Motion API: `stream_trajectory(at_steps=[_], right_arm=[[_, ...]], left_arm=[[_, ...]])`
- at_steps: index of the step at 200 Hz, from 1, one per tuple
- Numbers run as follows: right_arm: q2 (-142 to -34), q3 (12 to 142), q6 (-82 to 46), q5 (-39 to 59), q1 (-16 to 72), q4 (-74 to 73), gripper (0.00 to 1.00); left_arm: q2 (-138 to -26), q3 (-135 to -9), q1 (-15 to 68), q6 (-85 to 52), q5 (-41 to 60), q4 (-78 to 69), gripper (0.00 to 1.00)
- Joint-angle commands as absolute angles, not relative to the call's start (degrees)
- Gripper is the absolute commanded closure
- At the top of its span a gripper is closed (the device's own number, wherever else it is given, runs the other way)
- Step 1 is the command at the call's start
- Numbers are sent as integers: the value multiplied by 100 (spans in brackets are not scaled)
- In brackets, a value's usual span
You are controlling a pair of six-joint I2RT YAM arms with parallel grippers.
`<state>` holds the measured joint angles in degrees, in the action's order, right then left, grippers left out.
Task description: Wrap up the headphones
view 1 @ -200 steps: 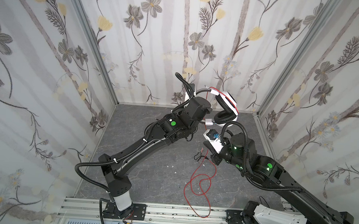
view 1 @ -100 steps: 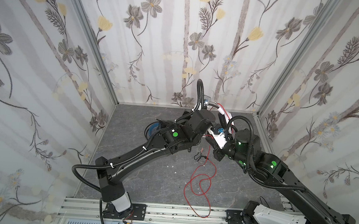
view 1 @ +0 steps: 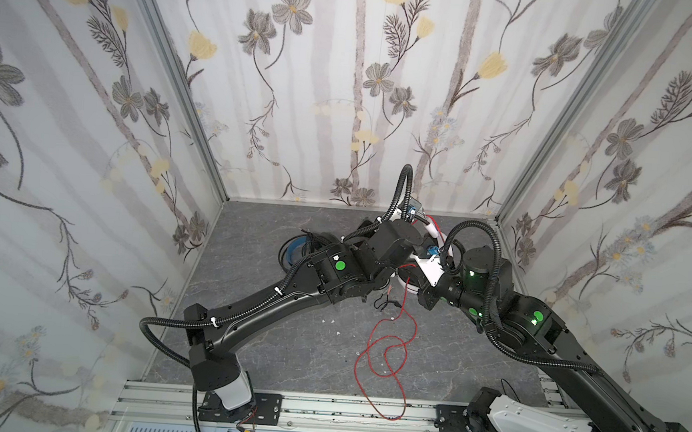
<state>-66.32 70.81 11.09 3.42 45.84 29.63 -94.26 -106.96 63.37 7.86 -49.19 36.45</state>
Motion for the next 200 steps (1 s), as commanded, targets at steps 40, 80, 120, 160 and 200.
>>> stream_trajectory(at_steps=[40, 80, 120, 160, 200], right_arm=[[-6447, 6561, 289, 1379, 4693, 1789, 100], [-6265, 6644, 508, 761, 4659, 2143, 100], [-6022, 6746, 781, 566, 4641, 2673, 99], [-5681, 6551, 762, 475, 4632, 2817, 99], [-5357, 6281, 748, 625, 4608, 2773, 98]], left_arm=[[-9565, -10691, 6304, 245, -4939, 3761, 100], [-9571, -10752, 6301, 360, -5219, 4031, 100], [-9595, -10955, 6306, 481, -5858, 4382, 100], [-9758, -11302, 6422, 1142, -6416, 4245, 100], [-9871, -11506, 6502, 1980, -6581, 3963, 100]])
